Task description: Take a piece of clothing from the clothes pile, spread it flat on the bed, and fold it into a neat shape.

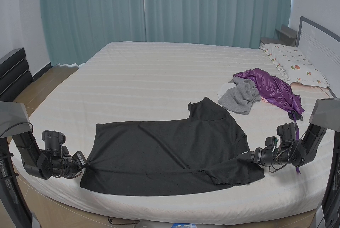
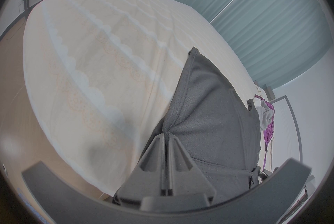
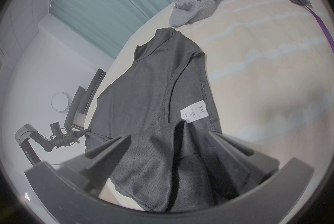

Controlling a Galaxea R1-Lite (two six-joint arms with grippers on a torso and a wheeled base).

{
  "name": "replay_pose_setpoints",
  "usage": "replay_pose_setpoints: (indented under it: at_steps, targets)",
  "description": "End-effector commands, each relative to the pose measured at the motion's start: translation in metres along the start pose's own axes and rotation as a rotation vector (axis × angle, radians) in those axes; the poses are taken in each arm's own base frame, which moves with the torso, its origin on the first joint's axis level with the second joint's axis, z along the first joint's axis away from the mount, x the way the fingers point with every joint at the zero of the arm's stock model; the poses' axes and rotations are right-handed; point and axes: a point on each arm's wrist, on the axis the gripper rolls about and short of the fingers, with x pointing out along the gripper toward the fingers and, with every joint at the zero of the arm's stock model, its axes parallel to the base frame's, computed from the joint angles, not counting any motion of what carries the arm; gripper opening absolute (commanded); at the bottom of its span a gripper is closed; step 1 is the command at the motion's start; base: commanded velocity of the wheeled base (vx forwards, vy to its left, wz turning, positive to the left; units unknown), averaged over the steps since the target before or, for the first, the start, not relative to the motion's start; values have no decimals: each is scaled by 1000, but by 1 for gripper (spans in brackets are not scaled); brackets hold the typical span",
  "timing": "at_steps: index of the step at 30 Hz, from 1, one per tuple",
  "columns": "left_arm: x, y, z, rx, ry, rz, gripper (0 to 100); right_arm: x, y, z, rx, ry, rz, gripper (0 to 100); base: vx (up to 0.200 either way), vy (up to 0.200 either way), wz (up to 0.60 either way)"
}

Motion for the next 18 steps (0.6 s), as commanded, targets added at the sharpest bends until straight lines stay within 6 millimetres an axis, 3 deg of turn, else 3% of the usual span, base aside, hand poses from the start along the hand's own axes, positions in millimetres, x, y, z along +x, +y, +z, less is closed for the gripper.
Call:
replay_pose_setpoints:
  at_steps: [1, 8, 18]
  targets:
    - [0, 0, 0, -2, 1, 2, 0, 0, 1, 2, 4, -7, 5, 0, 0, 0, 0]
    - [0, 1, -1, -2, 3, 2, 0, -3, 2, 1, 4, -6, 6, 0, 0, 0, 0]
    - [-4, 0, -1, -2, 1, 2, 0, -24, 7, 6, 2, -50, 8, 0, 0, 0, 0]
